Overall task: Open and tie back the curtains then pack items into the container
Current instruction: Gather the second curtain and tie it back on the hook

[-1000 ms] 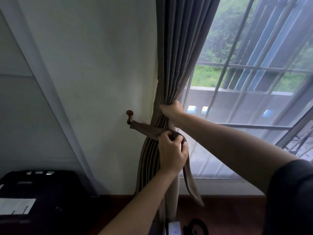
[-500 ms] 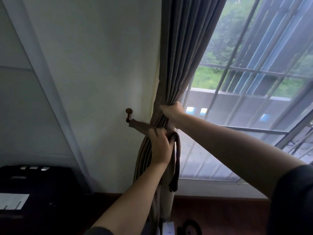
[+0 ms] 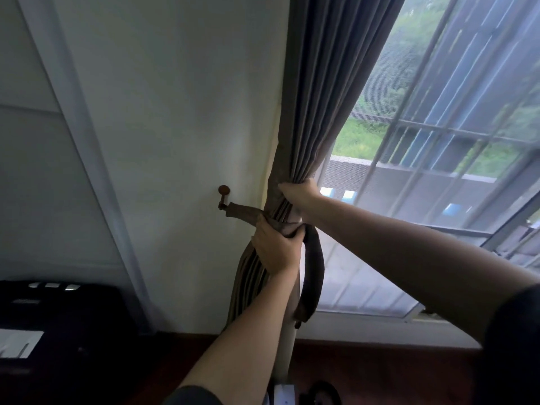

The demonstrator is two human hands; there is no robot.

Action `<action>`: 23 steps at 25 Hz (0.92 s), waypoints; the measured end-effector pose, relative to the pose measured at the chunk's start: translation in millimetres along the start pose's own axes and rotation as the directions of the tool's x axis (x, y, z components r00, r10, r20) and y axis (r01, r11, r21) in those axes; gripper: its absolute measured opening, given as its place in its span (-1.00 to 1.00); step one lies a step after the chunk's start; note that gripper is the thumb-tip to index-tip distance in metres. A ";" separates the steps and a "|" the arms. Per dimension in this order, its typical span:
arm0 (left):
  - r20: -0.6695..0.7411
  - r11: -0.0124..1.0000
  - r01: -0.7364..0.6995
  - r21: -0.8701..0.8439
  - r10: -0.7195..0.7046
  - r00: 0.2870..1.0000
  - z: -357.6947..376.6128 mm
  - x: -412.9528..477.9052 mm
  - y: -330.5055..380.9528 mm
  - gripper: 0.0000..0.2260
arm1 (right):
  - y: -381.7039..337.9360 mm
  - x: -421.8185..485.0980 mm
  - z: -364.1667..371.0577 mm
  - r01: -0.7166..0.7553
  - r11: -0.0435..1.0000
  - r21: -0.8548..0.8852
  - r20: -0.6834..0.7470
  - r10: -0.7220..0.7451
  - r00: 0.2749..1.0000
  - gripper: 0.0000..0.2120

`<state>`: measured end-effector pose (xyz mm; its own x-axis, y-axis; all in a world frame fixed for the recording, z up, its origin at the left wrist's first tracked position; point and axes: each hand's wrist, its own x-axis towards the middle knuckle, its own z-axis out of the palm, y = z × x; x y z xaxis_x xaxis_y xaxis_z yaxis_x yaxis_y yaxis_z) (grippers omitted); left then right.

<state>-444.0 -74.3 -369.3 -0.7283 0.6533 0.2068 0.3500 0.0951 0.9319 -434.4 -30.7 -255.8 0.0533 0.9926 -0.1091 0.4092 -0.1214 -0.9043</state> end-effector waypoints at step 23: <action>0.137 0.960 0.039 0.276 -0.079 0.987 -21.6 23.0 4.4 -0.67 | 150.0 -1.7 -30.2 0.210 0.978 -0.002 0.385 -0.193 0.903 -0.29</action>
<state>-472.0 -75.2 -354.0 -0.6659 0.7407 0.0895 0.4704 0.3236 0.8210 -345.7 -50.7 -378.8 -0.3815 0.9206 -0.0829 0.4134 0.0897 -0.9061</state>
